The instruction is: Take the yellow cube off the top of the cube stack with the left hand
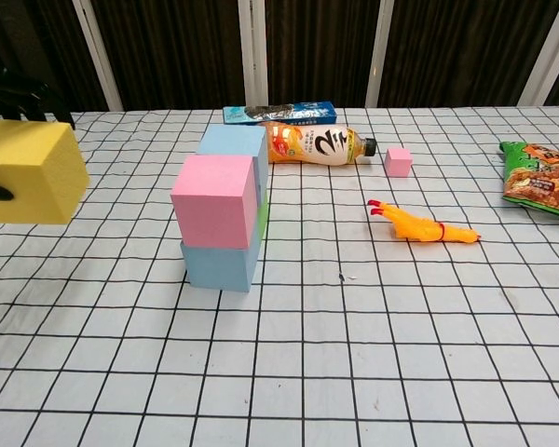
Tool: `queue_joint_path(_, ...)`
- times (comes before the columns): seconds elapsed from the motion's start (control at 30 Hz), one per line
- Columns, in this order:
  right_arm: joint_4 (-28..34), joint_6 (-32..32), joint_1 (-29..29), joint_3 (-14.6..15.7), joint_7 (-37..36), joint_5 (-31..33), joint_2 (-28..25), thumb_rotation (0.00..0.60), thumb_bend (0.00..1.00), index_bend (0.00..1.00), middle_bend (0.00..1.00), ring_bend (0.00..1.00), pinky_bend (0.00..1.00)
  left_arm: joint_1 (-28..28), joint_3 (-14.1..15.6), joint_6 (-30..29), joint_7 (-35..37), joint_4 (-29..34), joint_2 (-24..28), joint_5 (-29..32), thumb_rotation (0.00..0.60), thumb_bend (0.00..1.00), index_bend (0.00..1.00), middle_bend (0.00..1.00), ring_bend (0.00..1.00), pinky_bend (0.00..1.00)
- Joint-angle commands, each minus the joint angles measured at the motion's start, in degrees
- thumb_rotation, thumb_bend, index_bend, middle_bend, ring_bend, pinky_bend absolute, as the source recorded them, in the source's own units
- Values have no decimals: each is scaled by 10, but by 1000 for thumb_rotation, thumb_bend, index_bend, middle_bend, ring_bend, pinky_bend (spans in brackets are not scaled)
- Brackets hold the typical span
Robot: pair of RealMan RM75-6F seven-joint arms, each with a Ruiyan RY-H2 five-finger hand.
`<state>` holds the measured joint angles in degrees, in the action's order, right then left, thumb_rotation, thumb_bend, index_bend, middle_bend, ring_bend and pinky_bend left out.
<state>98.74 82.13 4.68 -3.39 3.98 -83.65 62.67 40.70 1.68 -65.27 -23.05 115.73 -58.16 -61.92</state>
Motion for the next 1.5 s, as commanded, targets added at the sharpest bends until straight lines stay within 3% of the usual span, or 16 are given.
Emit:
queue_joint_path(0.03,-1,0,0,-1,-3,2,-1,600,0,143,72,176,23,18,-21,19,-25,-13,-31,31,600,353,243,473,374,450)
queue_joint_path(0.17,-9,-13,9,-2,-23,-3,-2,600,0,143,72,176,23,49,-58,28,-49,-39,-90,65,600,352,243,474,374,450)
queue_joint_path(0.4,-14,-6,7,1,0,-7,8,600,0,143,72,176,23,149,-139,45,-122,-157,-271,114,600,343,243,467,375,435)
queue_joint_path(0.5,-15,-19,11,4,15,0,14,600,0,143,72,176,23,179,-185,22,-80,-195,-352,62,600,339,244,466,375,436)
queue_joint_path(0.63,-12,-23,13,8,24,-4,16,600,0,143,72,176,24,187,-196,-47,-54,-211,-390,-63,600,319,244,467,375,435)
queue_joint_path(0.73,-9,-22,12,11,26,-8,15,600,0,143,72,176,23,172,-185,-119,-61,-206,-386,-157,600,313,245,472,374,436)
queue_joint_path(0.8,-6,-20,11,12,24,-9,14,600,0,143,72,176,23,149,-164,-144,-79,-183,-355,-192,600,313,250,474,375,436)
queue_joint_path(1.03,-2,-18,10,12,26,-9,14,600,0,143,72,176,23,64,-87,-166,-124,-111,-236,-214,600,312,248,466,375,432)
queue_joint_path(1.17,-3,-22,11,12,27,-5,14,600,0,143,72,175,23,4,-22,-166,-94,-120,-174,-215,600,298,251,455,371,423)
queue_joint_path(1.3,-4,-26,13,10,29,0,16,600,0,143,72,176,23,-47,26,-164,-57,-145,-134,-198,600,297,263,453,370,422)
queue_joint_path(1.4,-3,-27,14,11,30,0,17,600,0,143,72,176,23,-90,48,-181,-22,-171,-121,-191,600,297,259,452,370,423)
queue_joint_path(1.5,-3,-27,14,11,31,-1,17,600,0,143,72,176,23,-125,48,-206,41,-216,-132,-192,600,297,259,451,371,423)
